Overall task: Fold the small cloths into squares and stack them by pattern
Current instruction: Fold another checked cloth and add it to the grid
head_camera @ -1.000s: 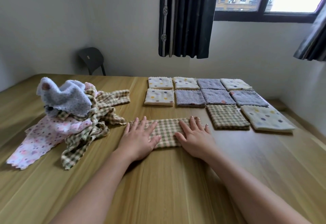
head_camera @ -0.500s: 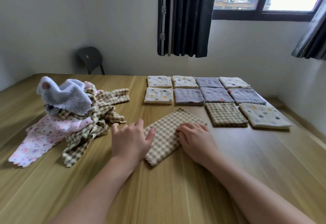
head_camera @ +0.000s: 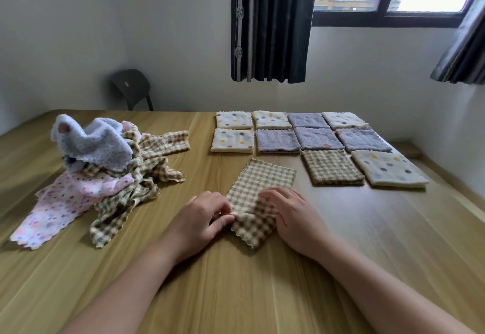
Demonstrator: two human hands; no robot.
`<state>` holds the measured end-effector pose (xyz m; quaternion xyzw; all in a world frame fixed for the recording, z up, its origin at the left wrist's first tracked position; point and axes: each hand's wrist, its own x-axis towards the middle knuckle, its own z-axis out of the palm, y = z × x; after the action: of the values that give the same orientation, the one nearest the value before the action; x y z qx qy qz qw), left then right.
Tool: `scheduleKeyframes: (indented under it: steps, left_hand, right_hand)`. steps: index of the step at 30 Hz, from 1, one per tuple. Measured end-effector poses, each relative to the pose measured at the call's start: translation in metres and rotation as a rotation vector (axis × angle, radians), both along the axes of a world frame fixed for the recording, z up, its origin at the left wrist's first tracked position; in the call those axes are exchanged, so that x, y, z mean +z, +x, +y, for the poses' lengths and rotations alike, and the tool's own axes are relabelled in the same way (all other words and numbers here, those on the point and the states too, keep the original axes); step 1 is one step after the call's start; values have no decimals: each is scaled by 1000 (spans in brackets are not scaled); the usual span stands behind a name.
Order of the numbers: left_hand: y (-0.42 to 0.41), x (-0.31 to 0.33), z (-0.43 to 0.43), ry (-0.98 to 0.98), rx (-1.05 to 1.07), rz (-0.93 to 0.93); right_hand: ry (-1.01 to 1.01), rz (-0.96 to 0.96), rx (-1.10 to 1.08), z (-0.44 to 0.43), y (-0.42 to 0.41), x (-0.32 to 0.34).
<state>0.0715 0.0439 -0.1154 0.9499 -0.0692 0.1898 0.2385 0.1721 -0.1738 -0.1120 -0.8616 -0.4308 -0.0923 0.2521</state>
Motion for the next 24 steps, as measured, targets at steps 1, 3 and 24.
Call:
scheduleKeyframes:
  steps: [1, 3, 24]
  left_hand:
    - [0, 0, -1, -31, 30, 6]
    - [-2, 2, -1, -83, 71, 25]
    - [-11, 15, -6, -364, -123, -101]
  right_hand:
    - [9, -11, 39, -1, 0, 2]
    - [-15, -26, 145, -3, 0, 4]
    - [417, 352, 200, -4, -10, 13]
